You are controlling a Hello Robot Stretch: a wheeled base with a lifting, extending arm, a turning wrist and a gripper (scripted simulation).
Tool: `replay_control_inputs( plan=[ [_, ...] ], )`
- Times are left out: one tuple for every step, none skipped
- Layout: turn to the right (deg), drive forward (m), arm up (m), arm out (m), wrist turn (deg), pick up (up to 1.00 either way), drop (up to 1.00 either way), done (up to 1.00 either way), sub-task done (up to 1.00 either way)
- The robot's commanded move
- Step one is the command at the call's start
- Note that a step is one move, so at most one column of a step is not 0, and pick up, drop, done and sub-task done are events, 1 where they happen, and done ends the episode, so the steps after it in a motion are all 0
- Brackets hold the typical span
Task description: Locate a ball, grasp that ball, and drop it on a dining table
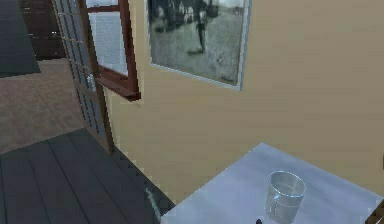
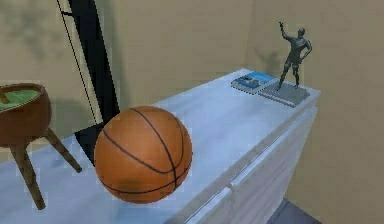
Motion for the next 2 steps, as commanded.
replay_control_inputs(
  plan=[
    [0.0, 0.0, 0.38, 0.0, 0.0, 0.0, 0.0, 0.0, 0.0],
    [0.0, 0.0, 0.0, 0.0, 45.0, 0.0, 0.0, 0.0, 0.0]
  ],
)
